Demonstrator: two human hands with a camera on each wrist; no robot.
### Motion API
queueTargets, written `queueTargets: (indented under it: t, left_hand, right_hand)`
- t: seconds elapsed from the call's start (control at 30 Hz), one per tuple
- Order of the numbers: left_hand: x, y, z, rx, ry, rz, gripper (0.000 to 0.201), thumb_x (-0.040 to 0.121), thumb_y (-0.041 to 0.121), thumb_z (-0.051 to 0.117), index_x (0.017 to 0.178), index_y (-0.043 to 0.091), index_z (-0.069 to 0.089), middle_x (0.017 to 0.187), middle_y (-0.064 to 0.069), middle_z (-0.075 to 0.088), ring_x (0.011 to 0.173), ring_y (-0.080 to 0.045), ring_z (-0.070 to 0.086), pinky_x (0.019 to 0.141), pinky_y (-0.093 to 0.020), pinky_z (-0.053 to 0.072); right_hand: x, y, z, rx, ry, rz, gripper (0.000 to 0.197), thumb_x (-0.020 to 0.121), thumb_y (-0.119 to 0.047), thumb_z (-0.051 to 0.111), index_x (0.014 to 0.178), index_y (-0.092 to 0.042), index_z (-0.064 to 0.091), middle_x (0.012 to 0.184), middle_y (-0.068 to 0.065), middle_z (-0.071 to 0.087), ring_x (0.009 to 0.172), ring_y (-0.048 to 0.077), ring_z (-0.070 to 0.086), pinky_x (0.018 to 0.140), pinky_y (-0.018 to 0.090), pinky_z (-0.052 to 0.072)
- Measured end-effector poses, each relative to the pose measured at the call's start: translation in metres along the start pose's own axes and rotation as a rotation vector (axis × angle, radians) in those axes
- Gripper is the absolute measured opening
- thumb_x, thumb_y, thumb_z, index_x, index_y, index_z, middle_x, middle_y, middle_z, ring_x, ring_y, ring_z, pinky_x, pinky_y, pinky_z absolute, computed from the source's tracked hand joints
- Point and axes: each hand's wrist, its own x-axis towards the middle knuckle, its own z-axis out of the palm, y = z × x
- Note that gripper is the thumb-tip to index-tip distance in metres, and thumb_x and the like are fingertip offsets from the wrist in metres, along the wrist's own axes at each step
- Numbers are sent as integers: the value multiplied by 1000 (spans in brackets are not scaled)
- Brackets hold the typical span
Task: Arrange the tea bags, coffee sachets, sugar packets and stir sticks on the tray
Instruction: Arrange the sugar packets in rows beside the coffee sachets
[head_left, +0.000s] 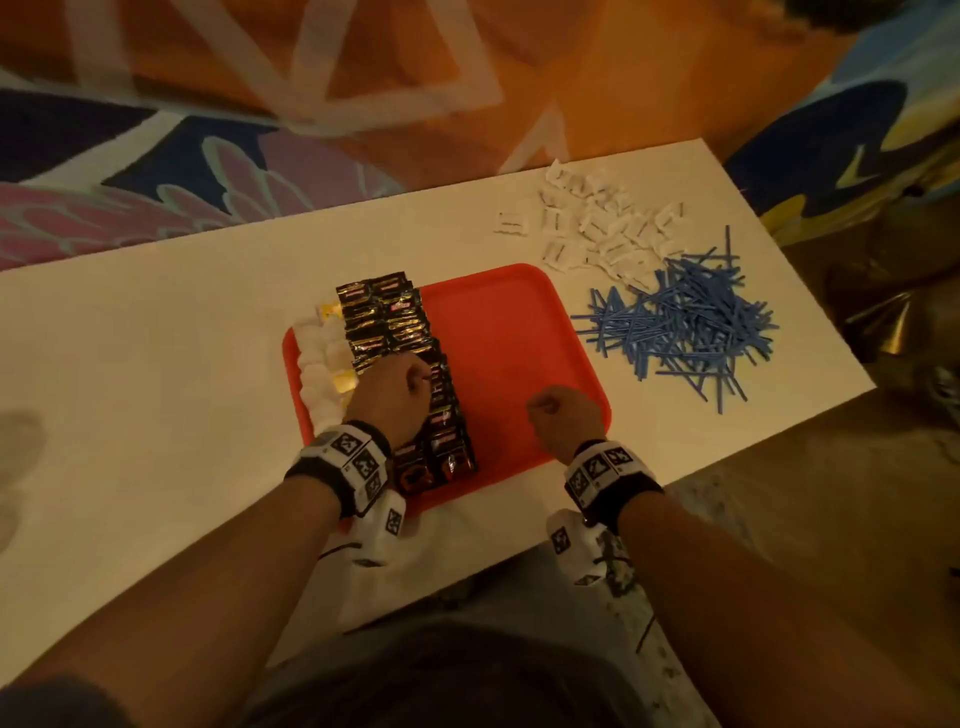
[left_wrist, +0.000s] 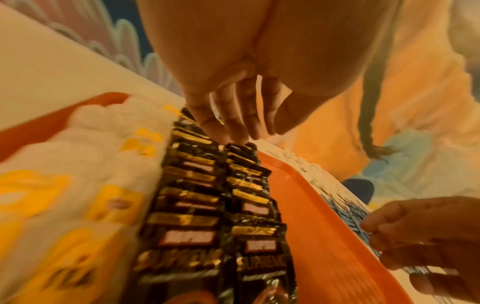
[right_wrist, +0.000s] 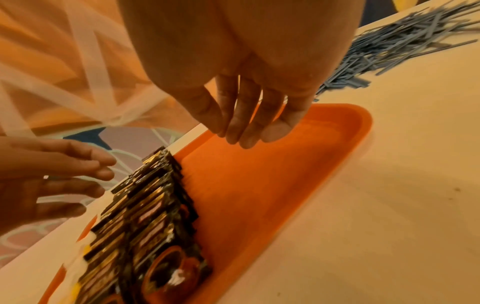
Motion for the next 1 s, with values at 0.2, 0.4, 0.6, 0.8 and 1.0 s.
queueTargets:
  t: [0.2, 0.4, 0.6, 0.8, 1.0]
  left_hand:
    - [62, 81, 50, 296, -138, 118, 22, 97, 38, 57, 110, 21, 65, 119, -4, 54, 116, -24, 50, 102, -39, 42]
    - [154, 173, 115, 402, -192, 60, 48, 97, 43, 55, 133, 12, 53, 140, -14, 45, 129, -34, 45, 105, -40, 38]
    - [250, 228, 172, 413, -216, -32, 70, 94, 49, 59, 149, 12, 35, 151, -16, 29, 139, -40, 28, 111, -49, 34]
    - [307, 249, 203, 489, -267, -181, 98, 85, 60, 67, 158, 28, 11, 164, -9, 2, 148, -47, 7, 112, -62, 31]
    - [307, 246, 218, 548, -222, -136, 72, 86, 42, 71, 145, 18, 38, 149, -12, 27, 136, -42, 30, 106, -58, 39]
  right_hand:
    - [31, 35, -51, 69, 16, 47, 19, 92, -16, 58, 106, -21, 71, 113, 1, 67, 91, 15, 59, 78, 25, 45]
    - [81, 75, -112, 97, -5, 25, 10, 92, -16, 61, 100, -18, 68, 115, -1, 64, 102, 16, 57, 83, 26, 41]
    - [126, 112, -153, 104, -82, -27, 8, 93, -15, 59, 88, -19, 64, 103, -7, 63, 100, 12, 59, 78, 26, 46]
    - [148, 127, -180, 64, -111, -78, 11, 93, -17, 60, 97, -13, 70, 108, 0, 68, 98, 18, 61, 90, 34, 49]
    - [153, 146, -185, 79, -158, -82, 7, 92, -17, 62, 89, -16, 69, 99, -1, 67, 94, 16, 61, 87, 30, 48]
